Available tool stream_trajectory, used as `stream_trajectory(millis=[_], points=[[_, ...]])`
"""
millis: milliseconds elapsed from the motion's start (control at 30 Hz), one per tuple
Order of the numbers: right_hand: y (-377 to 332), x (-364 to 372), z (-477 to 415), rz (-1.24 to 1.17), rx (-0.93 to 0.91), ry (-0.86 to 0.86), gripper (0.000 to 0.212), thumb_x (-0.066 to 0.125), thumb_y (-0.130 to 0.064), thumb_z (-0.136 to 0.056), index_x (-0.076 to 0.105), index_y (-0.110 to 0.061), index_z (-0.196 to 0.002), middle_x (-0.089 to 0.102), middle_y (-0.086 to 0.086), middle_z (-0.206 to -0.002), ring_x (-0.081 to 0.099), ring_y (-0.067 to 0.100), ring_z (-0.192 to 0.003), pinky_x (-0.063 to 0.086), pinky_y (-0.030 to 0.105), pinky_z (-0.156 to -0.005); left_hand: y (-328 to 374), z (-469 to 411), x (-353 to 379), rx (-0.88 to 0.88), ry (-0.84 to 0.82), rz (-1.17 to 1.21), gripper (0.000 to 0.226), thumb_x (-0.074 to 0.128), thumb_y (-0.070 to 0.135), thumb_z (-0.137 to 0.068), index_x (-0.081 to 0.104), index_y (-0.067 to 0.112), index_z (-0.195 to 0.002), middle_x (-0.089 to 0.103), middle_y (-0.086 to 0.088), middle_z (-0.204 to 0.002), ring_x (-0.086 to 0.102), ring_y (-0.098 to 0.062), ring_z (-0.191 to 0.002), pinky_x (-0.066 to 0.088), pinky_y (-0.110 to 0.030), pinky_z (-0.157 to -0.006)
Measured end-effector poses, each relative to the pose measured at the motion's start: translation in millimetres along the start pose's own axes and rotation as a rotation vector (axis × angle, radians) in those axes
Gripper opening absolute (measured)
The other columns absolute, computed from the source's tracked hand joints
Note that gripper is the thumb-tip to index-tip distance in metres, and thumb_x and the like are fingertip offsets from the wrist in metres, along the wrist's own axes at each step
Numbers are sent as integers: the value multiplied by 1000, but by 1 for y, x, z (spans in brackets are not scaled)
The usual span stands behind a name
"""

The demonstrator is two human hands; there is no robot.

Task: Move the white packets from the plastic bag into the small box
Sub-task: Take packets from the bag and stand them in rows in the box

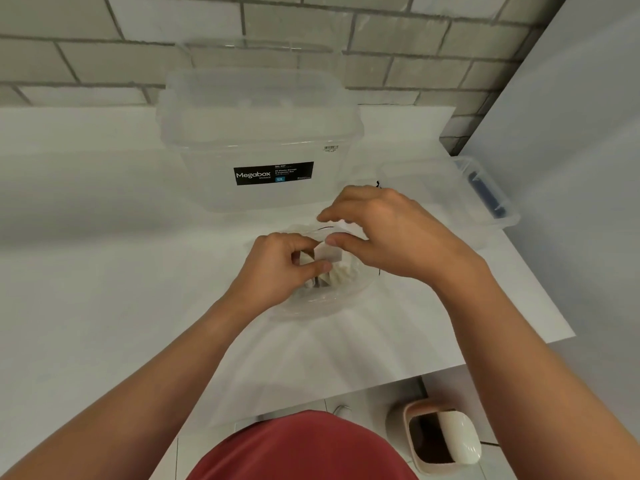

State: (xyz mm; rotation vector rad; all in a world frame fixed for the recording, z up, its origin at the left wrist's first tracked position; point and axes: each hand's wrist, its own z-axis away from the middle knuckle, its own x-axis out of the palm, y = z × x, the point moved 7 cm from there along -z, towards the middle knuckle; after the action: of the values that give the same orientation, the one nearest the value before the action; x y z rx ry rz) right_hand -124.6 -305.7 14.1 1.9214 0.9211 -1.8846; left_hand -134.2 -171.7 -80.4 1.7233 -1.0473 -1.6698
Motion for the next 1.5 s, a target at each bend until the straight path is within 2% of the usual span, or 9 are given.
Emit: stream_trajectory(millis=[67, 333, 433, 567, 733, 933, 1067, 1300, 1500], points=[[11, -1, 4, -8, 18, -22, 21, 63, -36, -97, 72, -32, -116, 66, -15, -109, 62, 11, -97, 55, 40, -78, 5, -2, 4, 2, -3, -7, 11, 83, 36, -78, 79, 27, -82, 56, 2, -59, 51, -16, -67, 33, -14, -56], [50, -23, 24, -108, 32, -62, 13, 64, -42, -94, 74, -36, -101, 68, -19, -90, 62, 2, -84, 56, 39, -74, 48, -24, 27, 47, -24, -13, 10, 81, 37, -79, 77, 38, -88, 57, 38, -67, 53, -10, -69, 36, -12, -58], [68, -36, 30, -151, 28, -63, 17, 64, -50, -92, 75, -37, -98, 68, -18, -87, 64, 2, -83, 55, 37, -74, 67, -38, 36, 58, -26, 8, 11, 80, 39, -80, 73, 46, -81, 62, 36, -71, 50, -9, -62, 36, -14, -57], [103, -55, 33, -109, 56, 45, 10, 68, -37, -94, 76, -34, -99, 70, -16, -90, 63, 6, -82, 55, 38, -75, 88, -59, 48, 64, -5, 17, 12, 81, 37, -80, 74, 42, -88, 63, 35, -71, 50, -5, -62, 36, -12, -58], [165, -70, 34, -133, 220, 271, 11, 69, -27, -95, 78, -24, -101, 73, -12, -88, 59, 0, -72, 50, 17, -73, 87, -76, 68, 54, 88, -101, 36, 79, 51, -77, 70, 40, -110, 64, 23, -103, 56, 0, -82, 38, -8, -66], [217, -5, 21, -159, 309, -55, 16, 65, -18, -96, 77, -21, -105, 74, -7, -87, 62, 13, -91, 55, 32, -85, 90, -78, 106, 127, 6, -264, 31, 72, 52, -83, 72, 37, -111, 59, 22, -118, 56, -2, -107, 50, -29, -86], [220, 42, 3, -229, 279, -315, 15, 71, -10, -87, 79, -18, -95, 70, -12, -74, 69, 7, -71, 58, 27, -73, 90, -80, 115, 136, 16, -321, 23, 72, 42, -87, 76, 28, -105, 62, 14, -119, 61, -7, -101, 53, -33, -84], [238, 81, -23, -166, 324, -374, 9, 82, -27, -77, 75, -33, -75, 71, -14, -79, 68, 9, -81, 61, 38, -81, 92, -77, 114, 128, 4, -338, 27, 69, 42, -90, 75, 26, -111, 61, 14, -123, 60, -7, -108, 52, -32, -87], [245, 76, -22, -147, 376, -311, 11, 82, -35, -78, 77, -31, -87, 73, -11, -89, 69, 14, -88, 60, 38, -82, 95, -75, 111, 181, -21, -368, 34, 65, 44, -92, 69, 27, -122, 57, 14, -129, 55, -7, -115, 51, -29, -89]])
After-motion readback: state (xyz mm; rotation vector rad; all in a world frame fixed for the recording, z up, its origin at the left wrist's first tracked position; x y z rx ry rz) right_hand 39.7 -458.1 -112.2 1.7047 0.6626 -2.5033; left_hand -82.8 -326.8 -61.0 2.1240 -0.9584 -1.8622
